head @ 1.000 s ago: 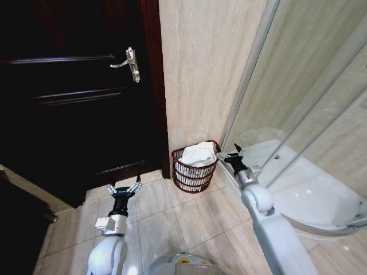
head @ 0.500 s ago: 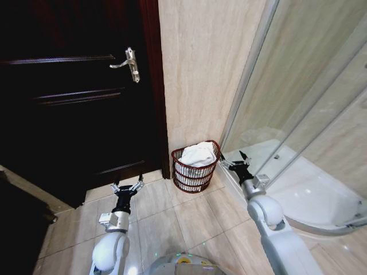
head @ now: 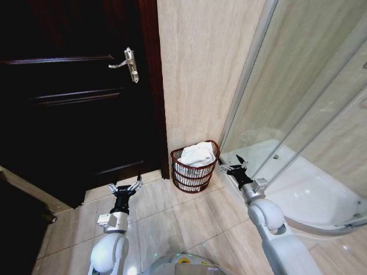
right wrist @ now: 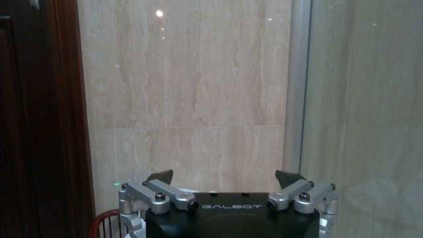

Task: Discard the used towel into the hamper.

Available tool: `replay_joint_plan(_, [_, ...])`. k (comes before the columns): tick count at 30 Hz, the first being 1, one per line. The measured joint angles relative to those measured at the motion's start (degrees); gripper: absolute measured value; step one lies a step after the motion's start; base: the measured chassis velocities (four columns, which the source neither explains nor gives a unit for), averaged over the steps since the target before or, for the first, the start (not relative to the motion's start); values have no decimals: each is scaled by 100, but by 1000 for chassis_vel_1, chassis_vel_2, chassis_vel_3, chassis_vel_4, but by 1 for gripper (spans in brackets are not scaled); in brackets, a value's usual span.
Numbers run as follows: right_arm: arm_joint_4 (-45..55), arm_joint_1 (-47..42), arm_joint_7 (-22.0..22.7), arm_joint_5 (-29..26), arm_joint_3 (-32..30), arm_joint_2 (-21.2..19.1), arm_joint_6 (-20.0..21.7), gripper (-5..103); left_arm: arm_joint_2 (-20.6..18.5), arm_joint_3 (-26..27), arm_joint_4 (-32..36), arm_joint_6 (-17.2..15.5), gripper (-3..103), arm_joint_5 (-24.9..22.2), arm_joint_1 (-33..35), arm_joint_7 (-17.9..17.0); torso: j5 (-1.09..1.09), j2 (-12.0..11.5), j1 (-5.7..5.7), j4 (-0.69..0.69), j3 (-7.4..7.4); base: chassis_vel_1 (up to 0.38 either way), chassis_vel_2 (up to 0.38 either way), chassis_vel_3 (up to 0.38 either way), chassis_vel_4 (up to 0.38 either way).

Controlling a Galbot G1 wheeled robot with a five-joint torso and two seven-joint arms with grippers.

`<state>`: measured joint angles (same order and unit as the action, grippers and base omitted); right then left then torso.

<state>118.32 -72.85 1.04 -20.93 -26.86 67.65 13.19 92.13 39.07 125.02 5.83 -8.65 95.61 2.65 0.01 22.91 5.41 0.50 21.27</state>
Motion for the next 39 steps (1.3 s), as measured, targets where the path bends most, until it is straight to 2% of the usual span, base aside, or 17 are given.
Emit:
replay_joint_plan(17, [-74,-20,-416,14,-31,-19,-185,100,1,-14,69,52,100,94,124,15,0,2,1,-1,1,-27,-26,118,107])
replay_joint_plan(20, [-114,-21,-444,6,-28,-19,-384,100,1,-10,41,153,100,125,156,-8,-1,2,1,0,1,106,104,79,78])
replay_joint_plan(24, [-129,-16,-464,-22,-52,-31,-449,100,0,-19,-12,276,100,193,134,-144,-2,2,1,4,1,110,98,79,79])
replay_joint_plan(31, [-152,-51,-474,-82,-118,-30,-465,100,0,-71,50,256,100,259,148,-206,0,3,1,-3,1,22,15,17,12])
replay_joint_plan(39, [-171,-159,-562,-128,-137,-30,-532,100,0,-83,140,96,100,420,248,-283,0,4,1,-1,1,0,0,0,0])
